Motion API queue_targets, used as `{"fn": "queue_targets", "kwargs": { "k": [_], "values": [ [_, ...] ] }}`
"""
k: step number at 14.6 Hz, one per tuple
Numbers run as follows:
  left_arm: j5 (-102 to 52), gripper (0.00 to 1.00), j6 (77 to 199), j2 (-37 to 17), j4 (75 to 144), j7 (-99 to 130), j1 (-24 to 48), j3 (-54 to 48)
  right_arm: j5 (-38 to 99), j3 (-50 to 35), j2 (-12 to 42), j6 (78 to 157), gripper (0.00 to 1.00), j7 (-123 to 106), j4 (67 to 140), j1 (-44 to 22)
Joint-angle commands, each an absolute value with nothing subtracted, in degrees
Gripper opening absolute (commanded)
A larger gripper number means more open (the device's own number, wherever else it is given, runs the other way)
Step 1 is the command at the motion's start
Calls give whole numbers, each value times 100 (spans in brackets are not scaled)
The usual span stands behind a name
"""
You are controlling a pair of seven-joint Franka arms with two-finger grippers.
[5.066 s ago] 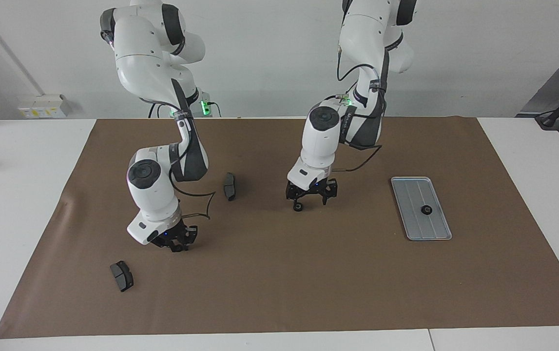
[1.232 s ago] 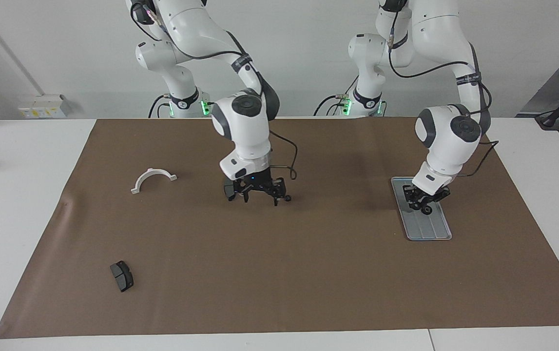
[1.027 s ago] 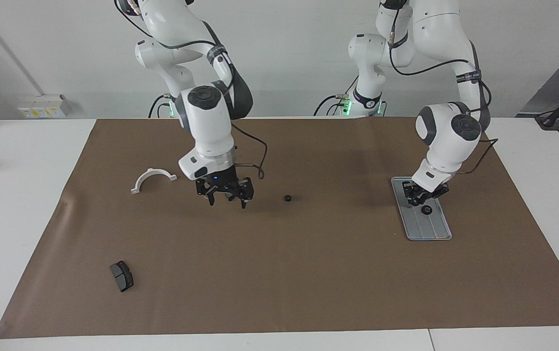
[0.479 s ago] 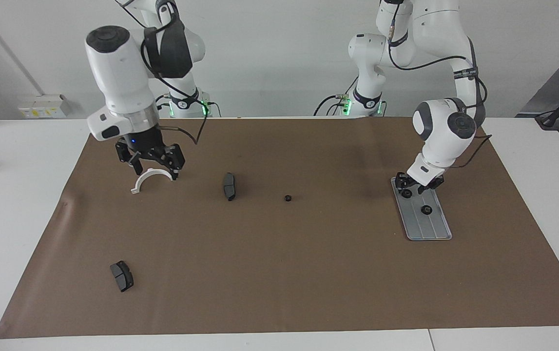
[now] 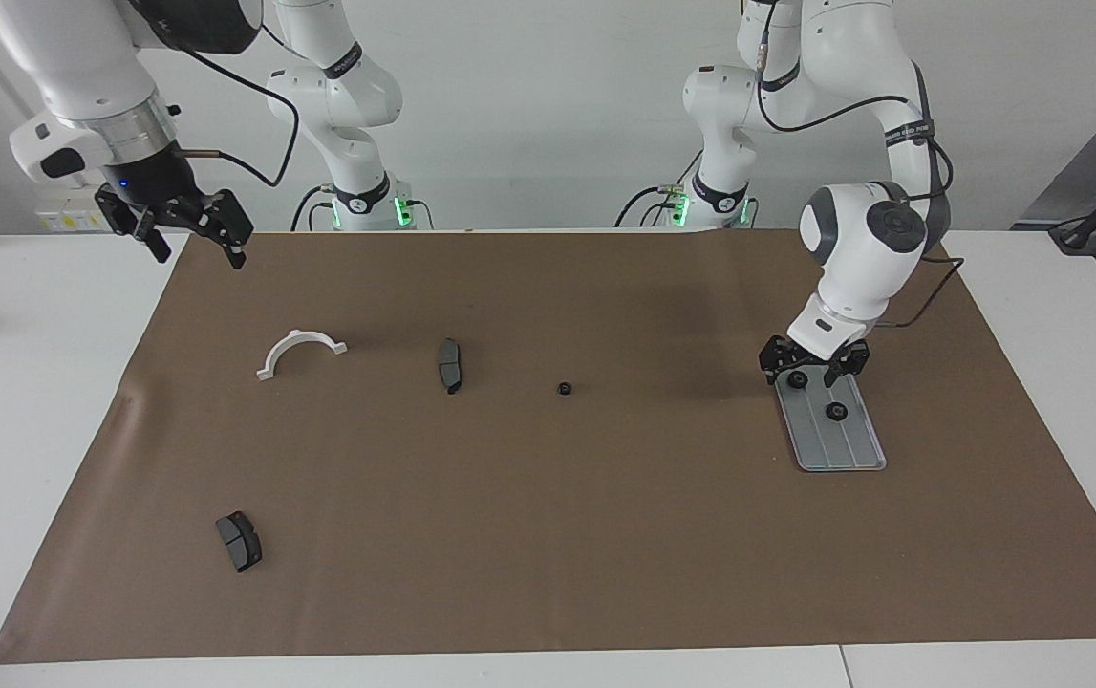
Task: Pick bearing gear from pile to tray
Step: 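Reach the left gripper to the third bearing mid-table and grasp it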
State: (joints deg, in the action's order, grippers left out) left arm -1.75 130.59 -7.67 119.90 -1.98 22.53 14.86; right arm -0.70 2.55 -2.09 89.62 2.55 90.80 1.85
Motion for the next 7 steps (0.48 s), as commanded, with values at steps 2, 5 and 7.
{"fn": "queue_targets", "kwargs": {
  "k": [2,5,7],
  "values": [
    [-132,100,12894,-958,11471,604,2969,1538,-79,255,-299,8719,100,114,9141,176],
    [-132,100,12744,-1107,11180,1421,3567,1521,-70,255,-474,8771,100,219,9483,167],
    [-219,100,12727,-1396,10883,1791,3910,1494,-88,211,-483,8789,100,377,9492,158]
  ]
}}
